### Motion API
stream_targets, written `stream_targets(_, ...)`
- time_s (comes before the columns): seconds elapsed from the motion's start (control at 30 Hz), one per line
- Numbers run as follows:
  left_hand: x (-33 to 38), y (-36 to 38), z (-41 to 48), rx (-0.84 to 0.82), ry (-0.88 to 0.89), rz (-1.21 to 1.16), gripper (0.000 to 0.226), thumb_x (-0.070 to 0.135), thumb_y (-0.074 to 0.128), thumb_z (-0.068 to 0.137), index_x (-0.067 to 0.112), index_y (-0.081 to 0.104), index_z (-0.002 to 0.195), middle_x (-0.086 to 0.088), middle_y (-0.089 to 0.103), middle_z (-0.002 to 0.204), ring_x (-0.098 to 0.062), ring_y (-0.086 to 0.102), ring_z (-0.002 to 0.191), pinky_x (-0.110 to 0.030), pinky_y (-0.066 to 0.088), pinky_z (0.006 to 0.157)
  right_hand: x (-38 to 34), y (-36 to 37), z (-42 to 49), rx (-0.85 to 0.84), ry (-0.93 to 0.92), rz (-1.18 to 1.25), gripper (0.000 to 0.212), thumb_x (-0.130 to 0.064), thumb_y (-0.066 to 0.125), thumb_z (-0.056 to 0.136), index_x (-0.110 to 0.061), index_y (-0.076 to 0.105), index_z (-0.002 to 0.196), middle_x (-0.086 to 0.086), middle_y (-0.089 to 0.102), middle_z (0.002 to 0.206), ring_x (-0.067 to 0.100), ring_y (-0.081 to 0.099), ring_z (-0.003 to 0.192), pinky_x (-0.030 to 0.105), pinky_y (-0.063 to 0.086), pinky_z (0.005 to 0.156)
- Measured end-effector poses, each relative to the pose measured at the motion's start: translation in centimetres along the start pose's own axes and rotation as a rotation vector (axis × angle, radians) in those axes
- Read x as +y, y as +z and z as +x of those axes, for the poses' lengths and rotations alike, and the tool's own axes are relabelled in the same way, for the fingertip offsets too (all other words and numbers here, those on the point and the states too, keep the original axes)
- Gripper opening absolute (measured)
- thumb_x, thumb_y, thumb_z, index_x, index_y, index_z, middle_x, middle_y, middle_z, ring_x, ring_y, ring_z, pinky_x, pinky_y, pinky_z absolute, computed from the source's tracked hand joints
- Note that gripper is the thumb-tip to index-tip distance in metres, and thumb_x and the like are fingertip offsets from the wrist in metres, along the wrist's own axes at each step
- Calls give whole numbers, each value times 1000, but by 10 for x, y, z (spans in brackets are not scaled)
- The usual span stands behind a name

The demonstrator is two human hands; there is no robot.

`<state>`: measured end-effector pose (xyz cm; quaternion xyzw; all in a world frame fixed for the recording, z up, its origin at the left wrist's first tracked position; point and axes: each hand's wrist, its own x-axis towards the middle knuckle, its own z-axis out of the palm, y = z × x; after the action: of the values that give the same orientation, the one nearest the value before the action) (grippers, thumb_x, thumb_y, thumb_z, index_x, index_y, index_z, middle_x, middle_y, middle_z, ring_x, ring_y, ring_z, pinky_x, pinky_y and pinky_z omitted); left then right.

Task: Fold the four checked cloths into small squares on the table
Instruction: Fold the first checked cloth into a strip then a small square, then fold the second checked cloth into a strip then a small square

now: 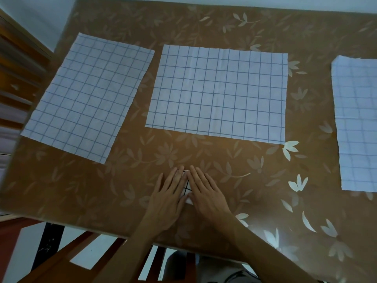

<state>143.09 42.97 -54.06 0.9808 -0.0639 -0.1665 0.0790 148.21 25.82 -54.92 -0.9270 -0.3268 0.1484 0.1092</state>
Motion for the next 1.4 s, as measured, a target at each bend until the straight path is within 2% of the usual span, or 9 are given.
stream_targets(0.13, -2, -8, -4, 3, -157, -23, 81, 68, 21, 99, 16, 7, 159, -3, 4, 167, -20, 1, 154, -54, 11, 122, 9, -3, 0, -77, 17, -80, 68, -53, 7, 103, -9, 24, 153, 8, 18, 162, 21, 14, 150, 46, 12, 119)
stream_targets(0.37, -1, -22, -9, -19, -161, -147, 80, 69, 9, 96, 20, -7, 158, -3, -10, 166, -20, -8, 153, -49, 9, 123, -1, -18, 0, -58, 37, -86, 65, -49, 24, 101, -6, 39, 147, 12, 32, 157, 26, 29, 145, 46, 26, 117)
stream_targets(0.5, -22, -47, -34, 110, -233, -310, 72, 58, 15, 99, 14, 24, 155, -12, 26, 161, -27, 26, 147, -44, 26, 119, -33, -40, 6, 76, 114, 42, 52, -20, 55, 92, -6, 47, 141, 12, 44, 149, 30, 45, 134, 43, 39, 108)
stream_targets(0.6, -55, -59, -60, 133, -262, -330, 54, 48, 29, 102, 17, 43, 143, -9, 49, 142, -26, 46, 131, -41, 38, 110, -74, -51, 8, 136, 114, 134, 43, -13, 61, 87, -8, 58, 130, 9, 60, 128, 29, 58, 113, 40, 45, 96)
stream_targets(0.7, -89, -73, -94, 125, -313, -431, 53, 45, 36, 103, 15, 38, 146, -9, 50, 138, -25, 48, 125, -41, 42, 104, -122, -59, 7, 228, 149, 223, 34, -16, 54, 88, -10, 61, 121, 9, 63, 112, 30, 60, 95, 42, 52, 80)
stream_targets(0.87, -149, -95, -157, 102, -363, -446, 50, 38, 44, 102, 15, 38, 146, -9, 52, 135, -26, 48, 125, -41, 43, 103, -207, -67, 5, 302, 192, 262, 27, -19, 49, 95, -9, 64, 116, 9, 64, 107, 29, 61, 93, 43, 51, 79)
stream_targets(1.0, -200, -111, -199, 33, -372, -426, 52, 36, 49, 101, 16, 38, 147, -9, 51, 141, -27, 49, 128, -45, 44, 105, -265, -70, 10, 228, 257, 243, 31, -29, 44, 99, -13, 65, 116, 8, 61, 112, 29, 63, 96, 41, 53, 82)
stream_targets(1.17, -250, -141, -237, 128, -346, -490, 56, 29, 55, 99, 13, 36, 150, -9, 48, 146, -26, 49, 131, -39, 43, 107, -325, -81, 36, 84, 260, 201, 34, -29, 45, 98, -14, 61, 124, 8, 59, 122, 28, 62, 101, 39, 53, 84)
stream_targets(1.4, -312, -161, -240, 110, -361, -474, 34, 22, 54, 100, 10, 51, 131, -7, 59, 129, -22, 55, 118, -23, 39, 88, -373, -78, 89, 9, 252, 259, 31, -27, 44, 96, -11, 63, 115, 7, 68, 111, 24, 65, 97, 38, 56, 83)
